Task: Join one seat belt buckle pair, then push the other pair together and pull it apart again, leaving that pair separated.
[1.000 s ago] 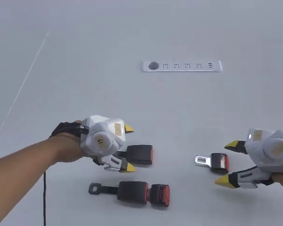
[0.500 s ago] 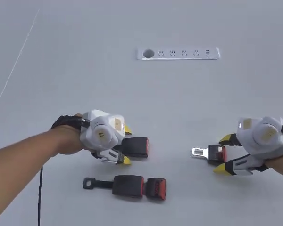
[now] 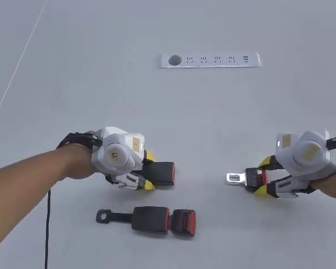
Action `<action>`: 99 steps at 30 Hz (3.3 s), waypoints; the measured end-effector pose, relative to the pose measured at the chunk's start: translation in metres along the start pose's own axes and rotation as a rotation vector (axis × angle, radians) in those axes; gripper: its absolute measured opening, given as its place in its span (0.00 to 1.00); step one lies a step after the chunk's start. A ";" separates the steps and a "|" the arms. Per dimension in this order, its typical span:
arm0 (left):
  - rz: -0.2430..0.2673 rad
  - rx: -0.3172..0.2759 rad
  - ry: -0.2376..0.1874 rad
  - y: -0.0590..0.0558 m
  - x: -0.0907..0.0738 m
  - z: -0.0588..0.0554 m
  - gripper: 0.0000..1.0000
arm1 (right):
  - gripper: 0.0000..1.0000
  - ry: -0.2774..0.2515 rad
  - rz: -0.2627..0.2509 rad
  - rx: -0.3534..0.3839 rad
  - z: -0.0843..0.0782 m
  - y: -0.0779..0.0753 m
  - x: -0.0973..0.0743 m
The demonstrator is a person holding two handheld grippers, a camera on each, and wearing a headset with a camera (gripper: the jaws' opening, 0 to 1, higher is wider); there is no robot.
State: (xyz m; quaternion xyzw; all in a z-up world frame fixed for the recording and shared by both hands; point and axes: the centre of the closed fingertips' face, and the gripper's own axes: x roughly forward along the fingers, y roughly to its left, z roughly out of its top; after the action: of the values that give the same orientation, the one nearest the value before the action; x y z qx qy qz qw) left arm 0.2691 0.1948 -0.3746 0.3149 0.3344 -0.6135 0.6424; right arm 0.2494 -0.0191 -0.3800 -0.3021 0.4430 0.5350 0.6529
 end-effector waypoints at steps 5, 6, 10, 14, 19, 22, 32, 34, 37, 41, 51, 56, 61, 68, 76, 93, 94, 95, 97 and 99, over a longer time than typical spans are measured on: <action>-0.002 -0.002 0.000 -0.001 0.001 -0.002 0.34 | 0.36 0.047 0.005 -0.022 0.000 0.000 0.001; -0.002 0.001 0.001 -0.001 0.001 -0.002 0.34 | 0.36 0.052 0.007 -0.023 0.000 -0.001 0.001; -0.007 0.007 0.004 -0.002 0.001 -0.002 0.34 | 0.35 0.082 0.017 -0.029 0.000 -0.002 0.001; -0.013 0.021 0.015 -0.003 0.001 -0.004 0.34 | 0.35 0.107 0.016 -0.039 0.001 -0.002 0.002; -0.025 0.027 0.023 -0.002 0.001 -0.006 0.34 | 0.35 0.098 0.008 -0.027 0.009 -0.002 0.005; -0.028 0.033 0.029 -0.002 0.001 -0.007 0.34 | 0.36 0.085 0.002 -0.033 0.016 -0.002 0.008; -0.029 0.026 0.035 -0.002 0.001 -0.008 0.34 | 0.36 0.023 0.003 -0.059 0.047 0.002 0.022; -0.029 0.026 0.035 -0.002 0.001 -0.007 0.34 | 0.36 0.019 0.005 -0.063 0.052 0.003 0.024; -0.029 0.024 0.034 -0.001 0.001 -0.008 0.34 | 0.36 0.005 0.009 -0.069 0.059 0.004 0.027; -0.029 0.022 0.036 -0.001 0.001 -0.008 0.34 | 0.36 -0.005 0.010 -0.072 0.067 0.006 0.031; -0.028 0.014 0.037 -0.001 0.001 -0.006 0.34 | 0.36 -0.042 0.009 -0.075 0.088 0.010 0.041; -0.026 0.016 0.038 -0.002 0.001 -0.005 0.34 | 0.36 -0.068 0.011 -0.073 0.100 0.012 0.046; -0.026 0.016 0.039 -0.002 0.001 -0.004 0.34 | 0.36 -0.075 0.016 -0.085 0.106 0.015 0.049; -0.024 0.015 0.041 -0.002 0.001 -0.003 0.34 | 0.36 -0.094 0.021 -0.081 0.115 0.016 0.054; -0.023 0.025 0.053 -0.001 0.003 -0.006 0.34 | 0.35 -0.117 0.015 -0.065 0.121 0.018 0.058; -0.039 0.036 0.077 -0.001 0.003 -0.006 0.34 | 0.33 -0.116 0.016 -0.080 0.139 0.021 0.068; -0.039 0.036 0.077 -0.001 0.003 -0.006 0.34 | 0.33 -0.115 0.015 -0.080 0.139 0.020 0.068; -0.039 0.036 0.078 -0.001 0.003 -0.006 0.34 | 0.33 -0.113 0.014 -0.080 0.140 0.020 0.068; -0.040 0.037 0.079 -0.001 0.003 -0.006 0.34 | 0.33 -0.110 0.008 -0.083 0.141 0.020 0.068; -0.040 0.038 0.083 -0.001 0.004 -0.006 0.34 | 0.33 -0.106 0.003 -0.079 0.142 0.020 0.069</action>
State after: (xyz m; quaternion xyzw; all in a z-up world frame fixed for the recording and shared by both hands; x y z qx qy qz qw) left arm 0.2677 0.1977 -0.3810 0.3455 0.3551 -0.6191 0.6093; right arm 0.2688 0.1383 -0.3804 -0.2984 0.3868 0.5683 0.6621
